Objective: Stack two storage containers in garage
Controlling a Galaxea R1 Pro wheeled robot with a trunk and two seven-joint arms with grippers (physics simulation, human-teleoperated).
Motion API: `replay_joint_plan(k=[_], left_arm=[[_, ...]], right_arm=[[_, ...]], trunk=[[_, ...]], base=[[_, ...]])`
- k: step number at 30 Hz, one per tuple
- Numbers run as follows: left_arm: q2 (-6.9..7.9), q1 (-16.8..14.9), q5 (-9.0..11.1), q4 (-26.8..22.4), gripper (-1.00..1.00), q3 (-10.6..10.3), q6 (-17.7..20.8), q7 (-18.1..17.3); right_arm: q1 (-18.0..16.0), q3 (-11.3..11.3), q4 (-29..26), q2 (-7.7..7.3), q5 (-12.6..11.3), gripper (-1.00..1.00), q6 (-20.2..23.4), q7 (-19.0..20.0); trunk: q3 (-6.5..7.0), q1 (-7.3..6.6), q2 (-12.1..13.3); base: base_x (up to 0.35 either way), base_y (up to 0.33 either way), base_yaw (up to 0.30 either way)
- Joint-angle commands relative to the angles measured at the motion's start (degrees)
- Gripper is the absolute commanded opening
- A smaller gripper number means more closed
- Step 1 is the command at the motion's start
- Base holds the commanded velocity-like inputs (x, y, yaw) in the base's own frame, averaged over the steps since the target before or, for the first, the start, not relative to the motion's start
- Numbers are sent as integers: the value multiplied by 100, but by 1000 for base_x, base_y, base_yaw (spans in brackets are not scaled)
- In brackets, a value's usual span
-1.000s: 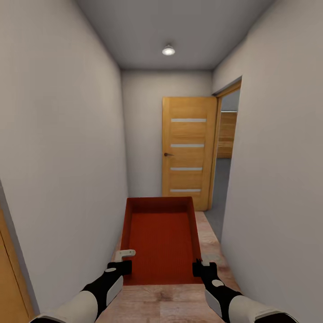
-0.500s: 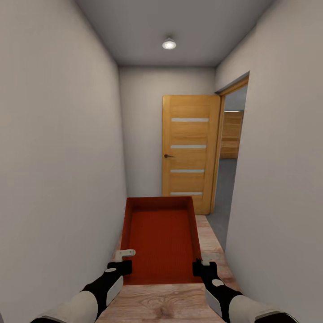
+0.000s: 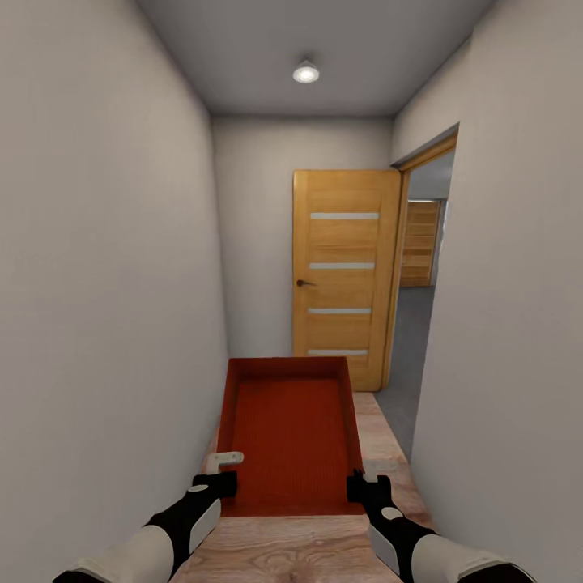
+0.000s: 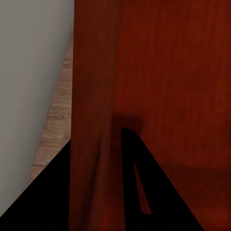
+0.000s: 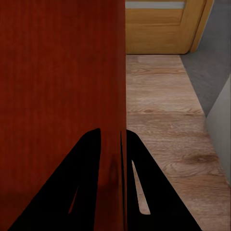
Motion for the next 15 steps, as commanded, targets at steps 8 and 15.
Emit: replay_joint_plan(k=[8,15], left_arm=[[48,-5,238,-20,-100,-215,-54,58],[42,-5,411,-14,-100,-365,-54,58]], right_arm=[[2,188,20,-29,-170,-100,-9,3],[2,306,20,-34,-273,-100,-9,3]], trunk=[[-1,5,-2],[-1,5,-2]], base=[[317,0,0],[321,0,0]])
